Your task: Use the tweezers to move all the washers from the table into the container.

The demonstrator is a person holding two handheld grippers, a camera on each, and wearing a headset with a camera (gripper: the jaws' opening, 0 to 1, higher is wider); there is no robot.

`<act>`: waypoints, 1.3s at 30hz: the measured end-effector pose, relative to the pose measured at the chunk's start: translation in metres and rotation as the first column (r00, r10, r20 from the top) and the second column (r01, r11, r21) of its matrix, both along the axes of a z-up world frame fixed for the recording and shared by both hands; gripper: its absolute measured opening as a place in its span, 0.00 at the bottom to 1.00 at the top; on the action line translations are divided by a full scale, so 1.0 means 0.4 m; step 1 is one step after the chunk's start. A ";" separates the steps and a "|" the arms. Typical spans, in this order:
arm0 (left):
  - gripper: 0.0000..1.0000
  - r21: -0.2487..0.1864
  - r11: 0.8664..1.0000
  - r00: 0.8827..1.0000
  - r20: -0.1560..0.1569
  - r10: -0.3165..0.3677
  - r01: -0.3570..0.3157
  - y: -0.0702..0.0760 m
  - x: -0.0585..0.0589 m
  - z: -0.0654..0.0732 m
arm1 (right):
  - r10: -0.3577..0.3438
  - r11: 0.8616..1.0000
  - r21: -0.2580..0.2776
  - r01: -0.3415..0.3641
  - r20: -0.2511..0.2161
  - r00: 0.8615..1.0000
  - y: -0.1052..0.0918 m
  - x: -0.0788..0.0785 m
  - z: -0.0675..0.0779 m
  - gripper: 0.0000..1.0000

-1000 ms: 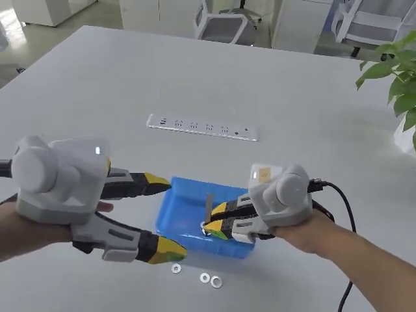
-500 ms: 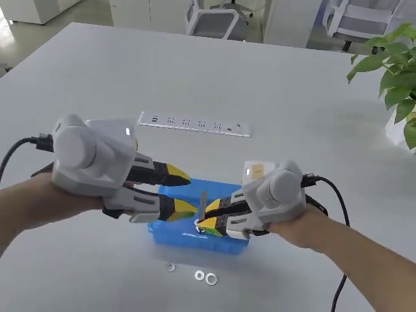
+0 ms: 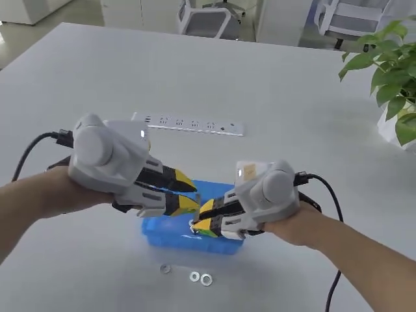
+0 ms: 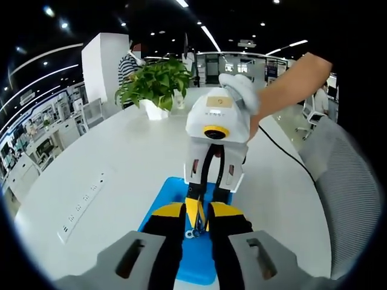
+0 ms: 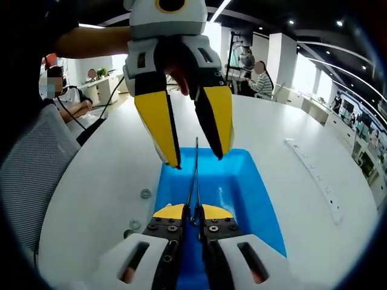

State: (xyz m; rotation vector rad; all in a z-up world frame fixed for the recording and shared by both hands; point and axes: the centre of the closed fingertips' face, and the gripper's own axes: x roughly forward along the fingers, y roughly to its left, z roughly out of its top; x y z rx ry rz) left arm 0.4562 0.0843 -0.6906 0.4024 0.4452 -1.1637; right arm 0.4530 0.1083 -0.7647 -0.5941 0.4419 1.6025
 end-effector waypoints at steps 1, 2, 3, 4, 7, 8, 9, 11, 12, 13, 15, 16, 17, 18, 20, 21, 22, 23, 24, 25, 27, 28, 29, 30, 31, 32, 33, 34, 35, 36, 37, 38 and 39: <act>0.17 0.003 1.000 1.000 0.003 -0.008 0.008 -0.003 0.000 -0.001 | 0.003 1.000 -0.001 -0.003 0.002 1.000 -0.001 0.000 0.000 0.09; 0.16 0.002 1.000 1.000 0.001 -0.015 0.015 -0.006 0.000 -0.001 | 0.007 1.000 -0.003 -0.007 0.005 1.000 -0.002 0.000 -0.001 0.10; 0.16 0.000 1.000 1.000 -0.001 -0.019 0.019 -0.009 0.000 -0.002 | 0.009 1.000 -0.004 -0.009 0.007 1.000 -0.002 0.000 -0.001 0.10; 0.15 0.004 1.000 1.000 -0.002 -0.024 0.024 -0.011 0.001 -0.006 | 0.014 1.000 -0.007 -0.014 0.013 1.000 -0.003 0.001 -0.002 0.10; 0.14 0.011 0.999 0.999 -0.004 -0.036 0.036 -0.015 0.000 -0.010 | 0.021 1.000 -0.010 -0.021 0.018 1.000 -0.006 0.001 -0.002 0.10; 0.14 0.009 0.999 0.999 -0.006 -0.037 0.037 -0.018 0.000 -0.010 | 0.025 1.000 -0.013 -0.025 0.022 0.999 -0.007 0.001 -0.002 0.10; 0.14 0.009 0.999 0.999 -0.007 -0.039 0.039 -0.019 -0.001 -0.011 | 0.026 1.000 -0.013 -0.026 0.022 0.999 -0.007 0.001 -0.002 0.10; 0.13 0.009 0.999 0.999 -0.005 -0.045 0.045 -0.023 -0.001 -0.010 | 0.028 1.000 -0.015 -0.028 0.024 0.999 -0.007 0.002 -0.003 0.10; 0.13 0.011 0.999 0.999 -0.004 -0.045 0.045 -0.024 -0.001 -0.010 | 0.029 0.999 -0.016 -0.029 0.025 0.999 -0.007 0.002 -0.003 0.10; 0.13 0.010 0.999 0.999 -0.004 -0.047 0.047 -0.026 -0.001 -0.009 | 0.031 0.999 -0.017 -0.031 0.026 0.999 -0.006 0.002 -0.004 0.10; 0.11 0.009 0.999 0.999 -0.001 -0.053 0.053 -0.029 -0.002 -0.007 | 0.034 0.999 -0.018 -0.034 0.029 0.999 -0.004 0.001 -0.003 0.10; 0.09 0.013 0.998 0.999 -0.002 -0.053 0.053 -0.028 -0.001 -0.008 | 0.035 0.999 -0.018 -0.035 0.030 0.999 -0.003 0.001 -0.003 0.10; 0.08 0.017 0.998 0.998 -0.004 -0.056 0.056 -0.028 -0.002 -0.009 | 0.036 0.999 -0.018 -0.036 0.030 0.999 -0.002 0.001 -0.004 0.10; 0.07 0.021 0.998 0.998 -0.004 -0.059 0.059 -0.027 -0.003 -0.010 | 0.037 0.999 -0.019 -0.036 0.031 0.999 -0.002 0.001 -0.004 0.10; 0.07 0.023 0.998 0.998 -0.001 -0.064 0.064 -0.026 -0.003 -0.011 | 0.039 0.999 -0.020 -0.038 0.031 0.999 -0.002 0.000 -0.004 0.10; 0.06 0.024 0.998 0.998 0.002 -0.065 0.065 -0.025 -0.002 -0.012 | 0.039 0.999 -0.021 -0.039 0.031 0.999 -0.002 0.000 -0.003 0.10; 0.06 0.025 0.997 0.998 0.003 -0.067 0.066 -0.025 -0.002 -0.012 | 0.039 0.999 -0.021 -0.038 0.031 0.999 -0.002 0.000 -0.003 0.10; 0.06 0.026 0.997 0.998 0.006 -0.069 0.068 -0.025 -0.002 -0.012 | 0.039 0.999 -0.022 -0.039 0.031 0.999 -0.001 0.000 -0.003 0.10; 0.06 0.027 0.997 0.998 0.006 -0.070 0.070 -0.025 -0.002 -0.013 | 0.037 0.999 -0.022 -0.037 0.026 0.999 -0.001 0.000 -0.003 0.10; 0.06 0.027 0.997 0.997 0.006 -0.072 0.071 -0.025 -0.002 -0.014 | 0.033 0.999 -0.022 -0.033 0.023 0.999 -0.002 0.001 -0.003 0.10; 0.06 0.024 0.997 0.997 0.002 -0.074 0.074 -0.026 -0.003 -0.014 | 0.032 0.999 -0.022 -0.031 0.021 0.999 -0.002 0.000 -0.003 0.11; 0.06 0.025 0.997 0.997 0.001 -0.074 0.074 -0.026 -0.003 -0.015 | 0.029 0.999 -0.022 -0.029 0.019 0.999 -0.003 0.001 -0.003 0.11; 0.06 0.024 0.997 0.997 0.000 -0.074 0.074 -0.026 -0.003 -0.015 | 0.029 0.999 -0.023 -0.029 0.020 0.999 -0.003 0.001 -0.003 0.11; 0.06 0.023 0.997 0.997 -0.003 -0.074 0.074 -0.026 -0.004 -0.015 | 0.027 0.999 -0.024 -0.026 0.017 0.999 -0.005 0.000 -0.003 0.11; 0.06 0.022 0.997 0.997 -0.005 -0.074 0.074 -0.027 -0.005 -0.016 | 0.026 0.999 -0.025 -0.026 0.017 1.000 -0.005 0.000 -0.003 0.11; 0.06 0.022 0.997 0.997 -0.006 -0.073 0.073 -0.026 -0.005 -0.016 | 0.024 0.999 -0.026 -0.024 0.017 1.000 -0.007 0.000 -0.002 0.12; 0.06 0.023 0.997 0.997 -0.005 -0.074 0.074 -0.026 -0.005 -0.016 | 0.024 0.999 -0.027 -0.023 0.018 1.000 -0.008 0.001 -0.002 0.12; 0.06 0.022 0.997 0.997 -0.007 -0.074 0.075 -0.026 -0.006 -0.016 | 0.022 0.999 -0.027 -0.022 0.017 1.000 -0.009 0.001 -0.002 0.12; 0.06 0.021 0.997 0.997 -0.010 -0.075 0.075 -0.026 -0.007 -0.015 | 0.020 0.999 -0.027 -0.019 0.016 1.000 -0.011 0.001 -0.001 0.12; 0.06 0.021 0.997 0.997 -0.011 -0.075 0.075 -0.026 -0.007 -0.015 | 0.017 0.999 -0.027 -0.017 0.014 1.000 -0.013 0.001 0.000 0.12; 0.06 0.021 0.997 0.997 -0.010 -0.076 0.076 -0.026 -0.008 -0.015 | 0.015 1.000 -0.026 -0.015 0.010 1.000 -0.015 0.000 0.002 0.12; 0.06 0.020 0.997 0.997 -0.012 -0.076 0.076 -0.026 -0.009 -0.014 | 0.016 1.000 -0.025 -0.015 0.010 1.000 -0.016 -0.001 0.002 0.12; 0.06 0.019 0.997 0.997 -0.011 -0.076 0.076 -0.026 -0.009 -0.013 | 0.014 1.000 -0.026 -0.014 0.009 1.000 -0.017 -0.001 0.003 0.12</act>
